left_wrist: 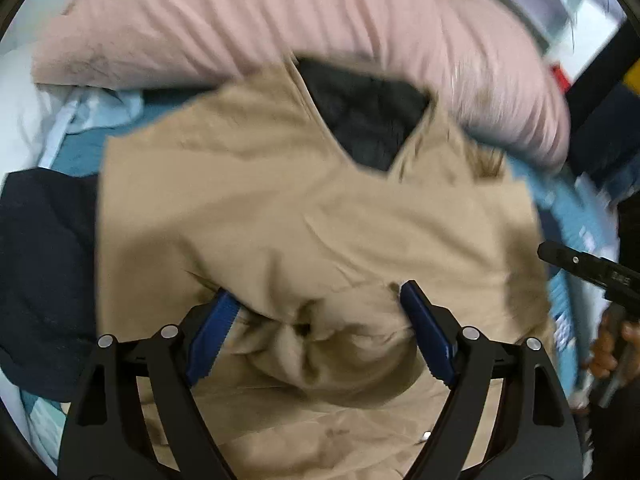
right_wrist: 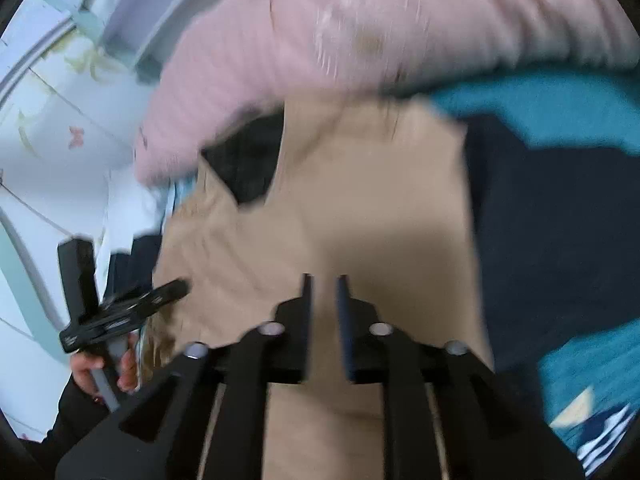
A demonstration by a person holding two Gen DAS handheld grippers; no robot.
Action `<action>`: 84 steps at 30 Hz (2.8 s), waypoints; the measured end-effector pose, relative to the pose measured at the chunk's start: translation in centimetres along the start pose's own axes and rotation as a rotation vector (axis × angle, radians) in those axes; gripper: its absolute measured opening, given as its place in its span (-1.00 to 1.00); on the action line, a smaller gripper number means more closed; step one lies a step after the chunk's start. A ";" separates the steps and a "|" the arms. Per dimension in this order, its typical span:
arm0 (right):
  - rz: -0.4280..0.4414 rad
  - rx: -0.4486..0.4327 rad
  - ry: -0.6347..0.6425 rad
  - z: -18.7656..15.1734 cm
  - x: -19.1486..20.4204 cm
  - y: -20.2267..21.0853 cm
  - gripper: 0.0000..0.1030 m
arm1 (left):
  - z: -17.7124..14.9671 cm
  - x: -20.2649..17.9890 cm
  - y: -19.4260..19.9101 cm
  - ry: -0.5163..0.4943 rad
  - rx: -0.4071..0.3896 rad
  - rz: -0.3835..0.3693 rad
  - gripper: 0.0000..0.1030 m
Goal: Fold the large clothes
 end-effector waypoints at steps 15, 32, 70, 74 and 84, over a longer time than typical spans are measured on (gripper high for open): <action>-0.033 0.015 -0.182 6.3 -6.9 -4.4 0.00 | 2.4 14.5 -1.5 0.226 0.071 0.150 0.67; -0.033 0.028 -0.133 7.8 -6.9 -7.0 -0.66 | 7.1 13.5 -4.6 0.161 0.093 0.088 -0.43; -0.117 -0.195 0.088 1.9 0.7 7.0 -0.77 | -1.6 7.3 13.0 0.000 -0.178 0.097 -0.69; -0.123 -0.205 0.100 -0.2 1.4 8.9 -0.78 | -4.7 7.1 13.9 0.031 -0.168 0.080 -0.69; -0.186 -0.180 0.115 -8.2 2.4 12.6 -0.79 | -14.4 6.9 15.3 0.106 -0.122 0.060 -0.69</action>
Point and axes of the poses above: each gripper's, at about its wrist camera, not at the fingertips, and y roughly against the way its jaws point, x to its left, z to its top, the point moved 10 cm from there along -y, roughly the way its jaws point, and after that the axes turned 3 degrees about x, right-handed, at the moved point
